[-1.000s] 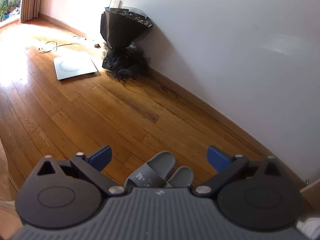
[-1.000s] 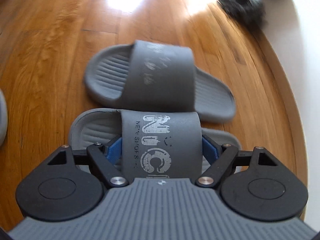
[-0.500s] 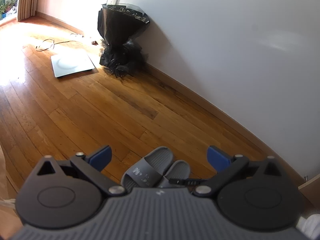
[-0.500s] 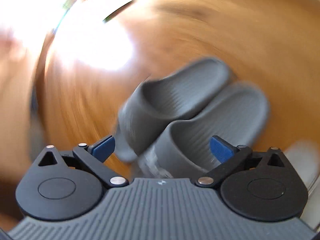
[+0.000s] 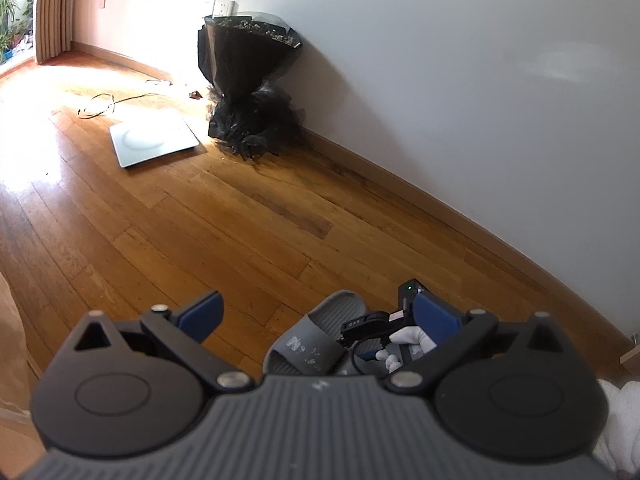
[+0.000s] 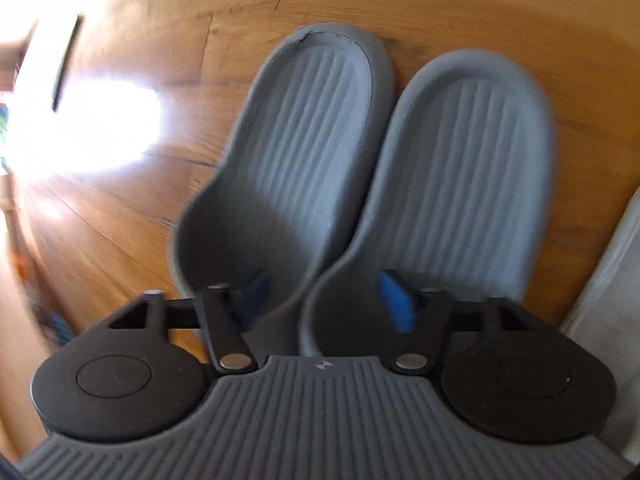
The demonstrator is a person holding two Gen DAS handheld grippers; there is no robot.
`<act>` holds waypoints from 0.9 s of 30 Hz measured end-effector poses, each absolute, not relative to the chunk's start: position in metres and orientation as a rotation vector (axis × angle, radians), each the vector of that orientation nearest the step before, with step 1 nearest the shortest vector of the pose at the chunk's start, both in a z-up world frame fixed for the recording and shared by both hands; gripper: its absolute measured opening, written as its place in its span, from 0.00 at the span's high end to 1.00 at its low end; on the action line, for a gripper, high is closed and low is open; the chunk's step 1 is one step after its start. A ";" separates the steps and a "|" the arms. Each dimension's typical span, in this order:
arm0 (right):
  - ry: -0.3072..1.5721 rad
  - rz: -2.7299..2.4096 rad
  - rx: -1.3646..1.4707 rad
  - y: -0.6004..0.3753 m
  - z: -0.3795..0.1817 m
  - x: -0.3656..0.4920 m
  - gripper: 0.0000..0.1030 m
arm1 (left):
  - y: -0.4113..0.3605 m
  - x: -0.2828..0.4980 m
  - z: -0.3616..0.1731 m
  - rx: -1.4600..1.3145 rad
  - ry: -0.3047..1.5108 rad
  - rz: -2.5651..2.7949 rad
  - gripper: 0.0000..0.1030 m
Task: Organize scattered shoes
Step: 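Carry the dark grey NCI slides to the wall and set them down with the right tool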
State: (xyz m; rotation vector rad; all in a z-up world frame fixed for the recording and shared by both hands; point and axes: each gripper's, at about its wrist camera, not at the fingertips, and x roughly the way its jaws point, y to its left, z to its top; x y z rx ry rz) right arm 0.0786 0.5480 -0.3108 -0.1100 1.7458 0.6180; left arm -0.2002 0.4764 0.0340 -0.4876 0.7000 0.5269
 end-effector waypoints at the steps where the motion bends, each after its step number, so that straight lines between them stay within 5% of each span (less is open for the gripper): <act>1: 1.737 0.609 -0.125 0.550 -0.308 0.076 0.65 | 0.477 -0.200 0.034 -0.487 0.698 0.536 0.00; 2: 1.728 0.631 -0.136 0.553 -0.305 0.073 0.77 | 0.479 -0.201 0.034 -0.491 0.699 0.547 0.00; 12: 1.640 0.634 -0.113 0.553 -0.277 0.075 0.87 | 0.495 -0.201 0.031 -0.548 0.696 0.641 0.00; 27: 1.388 0.381 -0.104 0.557 -0.245 0.288 0.89 | 0.522 -0.204 0.010 -0.416 0.644 0.927 0.00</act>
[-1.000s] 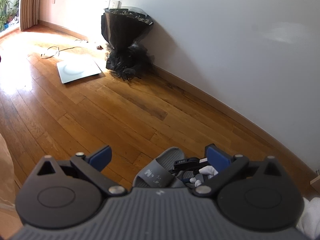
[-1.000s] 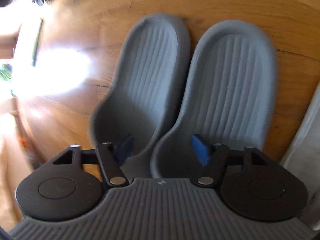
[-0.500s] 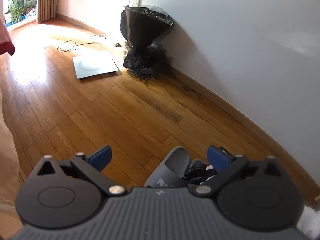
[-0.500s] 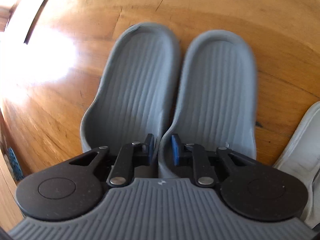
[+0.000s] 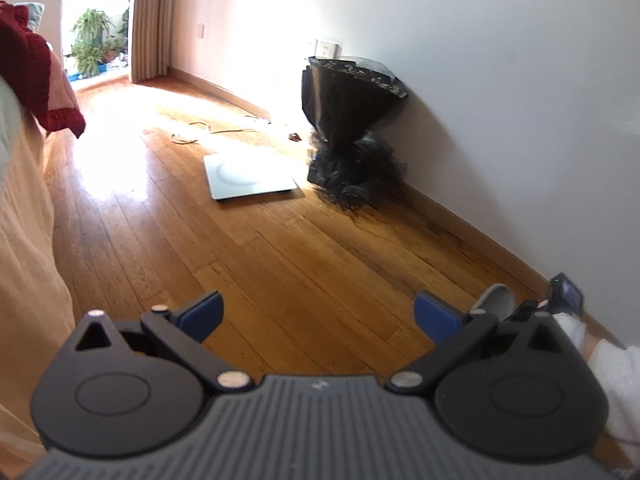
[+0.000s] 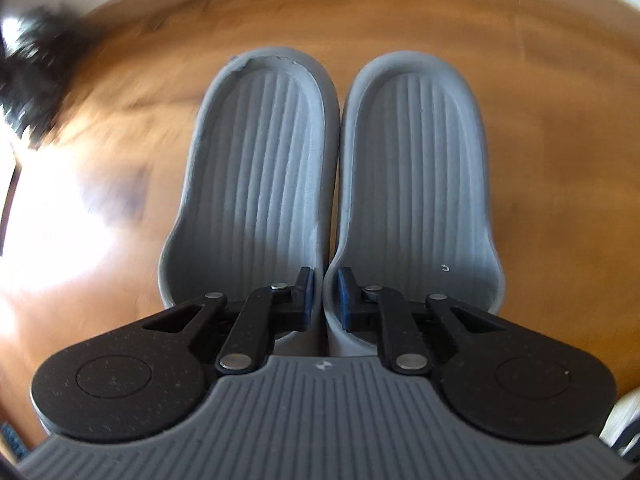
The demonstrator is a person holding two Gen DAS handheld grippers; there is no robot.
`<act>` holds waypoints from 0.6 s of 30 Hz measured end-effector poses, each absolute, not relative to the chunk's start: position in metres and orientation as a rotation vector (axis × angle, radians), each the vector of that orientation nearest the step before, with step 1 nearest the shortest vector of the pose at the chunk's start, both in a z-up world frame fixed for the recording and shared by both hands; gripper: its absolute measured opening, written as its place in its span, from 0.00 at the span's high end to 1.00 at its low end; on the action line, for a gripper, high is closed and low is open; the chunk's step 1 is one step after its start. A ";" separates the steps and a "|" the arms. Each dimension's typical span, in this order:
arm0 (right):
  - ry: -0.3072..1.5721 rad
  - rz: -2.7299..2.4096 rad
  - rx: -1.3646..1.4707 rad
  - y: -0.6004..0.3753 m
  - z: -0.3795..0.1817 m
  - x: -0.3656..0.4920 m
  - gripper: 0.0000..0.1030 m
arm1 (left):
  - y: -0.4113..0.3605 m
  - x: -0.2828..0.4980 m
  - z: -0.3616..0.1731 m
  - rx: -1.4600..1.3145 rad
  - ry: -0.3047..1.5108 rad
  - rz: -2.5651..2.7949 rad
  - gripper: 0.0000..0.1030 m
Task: Organize scattered shoes
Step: 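Carry the dark grey NCI slides to the wall and set them down with the right tool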
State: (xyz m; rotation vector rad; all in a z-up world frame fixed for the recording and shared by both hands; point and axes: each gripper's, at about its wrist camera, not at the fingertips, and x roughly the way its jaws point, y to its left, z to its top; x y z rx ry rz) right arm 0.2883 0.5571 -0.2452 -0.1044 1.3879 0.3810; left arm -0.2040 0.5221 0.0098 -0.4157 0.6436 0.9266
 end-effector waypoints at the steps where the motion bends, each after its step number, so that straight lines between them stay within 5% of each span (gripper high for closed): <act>1: 1.373 0.377 -0.100 0.560 -0.245 0.302 0.89 | 0.523 -0.198 0.002 -0.387 0.690 0.928 0.00; 10: 1.317 0.322 -0.103 0.567 -0.259 0.370 0.90 | 0.522 -0.162 -0.056 -0.268 0.924 0.750 0.01; 18: 1.330 0.314 -0.088 0.576 -0.266 0.381 0.90 | 0.528 -0.088 -0.073 -0.261 0.796 0.567 0.00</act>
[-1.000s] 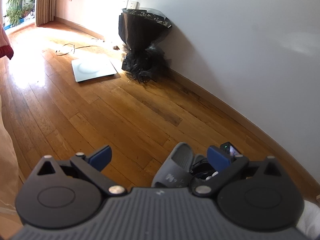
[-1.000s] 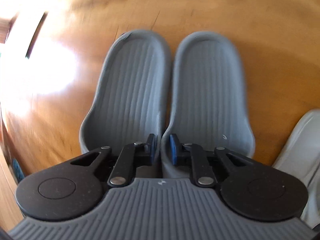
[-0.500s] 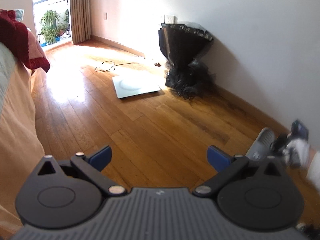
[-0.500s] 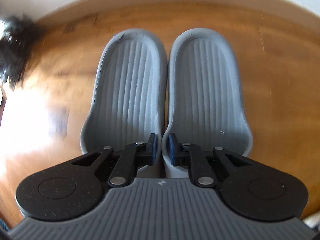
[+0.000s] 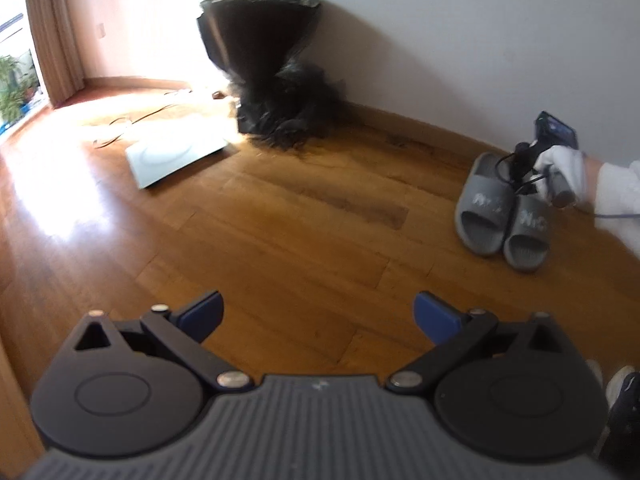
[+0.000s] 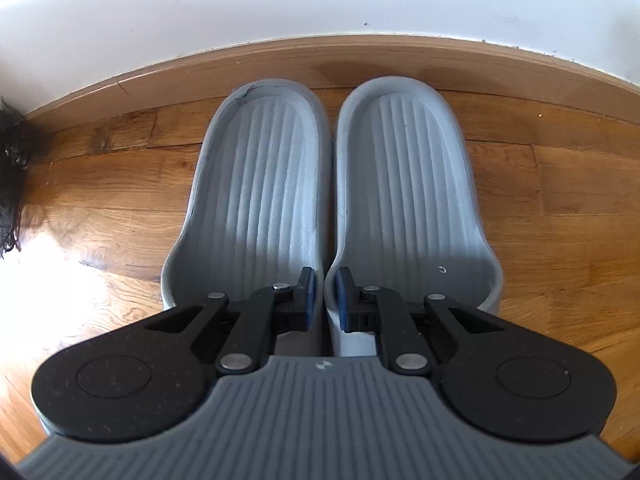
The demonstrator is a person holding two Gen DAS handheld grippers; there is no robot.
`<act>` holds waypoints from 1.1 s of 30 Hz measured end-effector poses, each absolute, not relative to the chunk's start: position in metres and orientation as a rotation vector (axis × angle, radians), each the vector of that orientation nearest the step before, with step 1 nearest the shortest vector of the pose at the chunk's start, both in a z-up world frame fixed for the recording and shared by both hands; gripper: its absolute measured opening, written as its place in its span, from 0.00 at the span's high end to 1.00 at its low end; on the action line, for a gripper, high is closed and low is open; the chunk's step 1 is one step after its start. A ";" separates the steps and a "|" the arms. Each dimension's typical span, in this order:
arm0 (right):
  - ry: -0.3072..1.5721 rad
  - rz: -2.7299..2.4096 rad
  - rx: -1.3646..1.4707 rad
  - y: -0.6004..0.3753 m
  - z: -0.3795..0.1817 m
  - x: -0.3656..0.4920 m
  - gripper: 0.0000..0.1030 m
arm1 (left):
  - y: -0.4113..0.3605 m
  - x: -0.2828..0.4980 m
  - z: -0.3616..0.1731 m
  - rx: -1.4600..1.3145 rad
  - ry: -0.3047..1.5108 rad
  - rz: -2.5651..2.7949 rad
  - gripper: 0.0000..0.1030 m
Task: Organize scattered shoes
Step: 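Carry the dark grey NCI slides to the wall and set them down with the right tool, then grasp the light grey slides together with the right tool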
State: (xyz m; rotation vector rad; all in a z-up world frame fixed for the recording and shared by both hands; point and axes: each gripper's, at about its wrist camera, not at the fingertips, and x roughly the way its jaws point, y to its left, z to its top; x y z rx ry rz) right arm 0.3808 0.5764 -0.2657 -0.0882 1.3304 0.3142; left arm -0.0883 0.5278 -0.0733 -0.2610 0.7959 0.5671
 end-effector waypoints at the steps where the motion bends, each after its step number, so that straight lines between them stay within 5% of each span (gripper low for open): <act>1: 1.333 0.314 -0.086 0.577 -0.261 0.378 0.90 | 0.525 -0.077 -0.078 -0.245 0.783 0.521 0.00; 10: 1.323 0.286 -0.090 0.588 -0.262 0.406 0.93 | 0.533 0.043 -0.129 -0.351 0.735 0.415 0.01; 11: 1.318 0.283 -0.092 0.588 -0.263 0.411 1.00 | 0.533 0.050 -0.132 -0.358 0.740 0.405 0.01; 17: 1.323 0.309 -0.063 0.585 -0.262 0.436 0.99 | 0.521 0.062 -0.144 -0.228 0.786 0.386 0.01; 19: 1.329 0.339 -0.032 0.576 -0.253 0.438 0.94 | 0.520 0.057 -0.152 -0.229 0.818 0.373 0.01; 27: 1.379 0.588 0.009 0.457 -0.185 0.355 0.21 | 0.517 0.070 -0.173 -0.228 0.857 0.289 0.01; 33: 1.832 0.439 -0.102 0.314 -0.249 0.210 0.21 | 0.501 0.086 -0.182 -0.239 0.910 0.195 0.00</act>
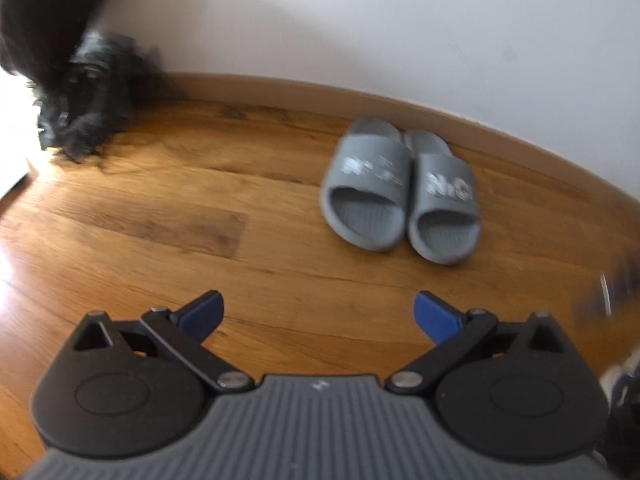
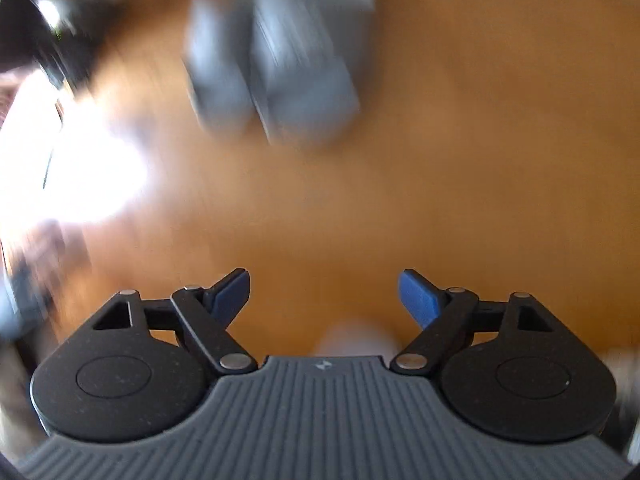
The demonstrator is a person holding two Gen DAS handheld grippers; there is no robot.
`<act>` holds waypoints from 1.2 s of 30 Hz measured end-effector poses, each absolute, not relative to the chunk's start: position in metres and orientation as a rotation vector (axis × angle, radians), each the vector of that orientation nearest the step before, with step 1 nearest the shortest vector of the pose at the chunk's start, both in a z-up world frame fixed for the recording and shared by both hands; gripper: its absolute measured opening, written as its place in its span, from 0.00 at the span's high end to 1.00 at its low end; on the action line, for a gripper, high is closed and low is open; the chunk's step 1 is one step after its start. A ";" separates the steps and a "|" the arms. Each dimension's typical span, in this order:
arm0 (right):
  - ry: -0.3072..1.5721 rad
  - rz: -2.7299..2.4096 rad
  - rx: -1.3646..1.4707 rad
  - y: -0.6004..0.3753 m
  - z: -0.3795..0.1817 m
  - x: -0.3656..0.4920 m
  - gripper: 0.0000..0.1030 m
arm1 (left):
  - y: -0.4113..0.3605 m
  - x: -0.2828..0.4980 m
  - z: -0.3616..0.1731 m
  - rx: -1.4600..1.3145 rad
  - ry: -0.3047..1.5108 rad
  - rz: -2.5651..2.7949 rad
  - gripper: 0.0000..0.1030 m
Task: Organize scattered shoes
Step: 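Grasp the light grey slides together with the right tool, then place the light grey slides beside the NCI slides with the right tool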
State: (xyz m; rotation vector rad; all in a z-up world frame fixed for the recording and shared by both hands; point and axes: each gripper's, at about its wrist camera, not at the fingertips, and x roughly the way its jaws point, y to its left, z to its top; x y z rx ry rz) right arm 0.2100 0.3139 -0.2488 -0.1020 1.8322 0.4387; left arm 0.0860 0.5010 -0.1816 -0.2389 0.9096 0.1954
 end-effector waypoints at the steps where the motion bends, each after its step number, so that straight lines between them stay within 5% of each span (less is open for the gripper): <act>1: 1.900 0.405 -0.103 0.300 -0.262 0.195 0.21 | 0.496 0.089 -0.181 -0.228 0.915 0.172 0.01; 14: 2.215 0.369 -0.118 0.315 -0.362 0.153 0.23 | 0.453 0.064 -0.191 -0.078 0.999 0.071 0.01; 19: 2.224 0.464 -0.260 0.327 -0.377 0.127 0.57 | 0.441 0.062 -0.199 -0.090 1.077 0.061 0.01; 21: 2.160 0.525 -0.305 0.332 -0.368 0.122 0.86 | 0.440 0.065 -0.198 -0.097 1.087 0.077 0.01; 36: 1.609 0.370 -0.143 0.319 -0.299 0.358 0.87 | 0.417 0.075 -0.156 -0.130 0.997 0.147 0.00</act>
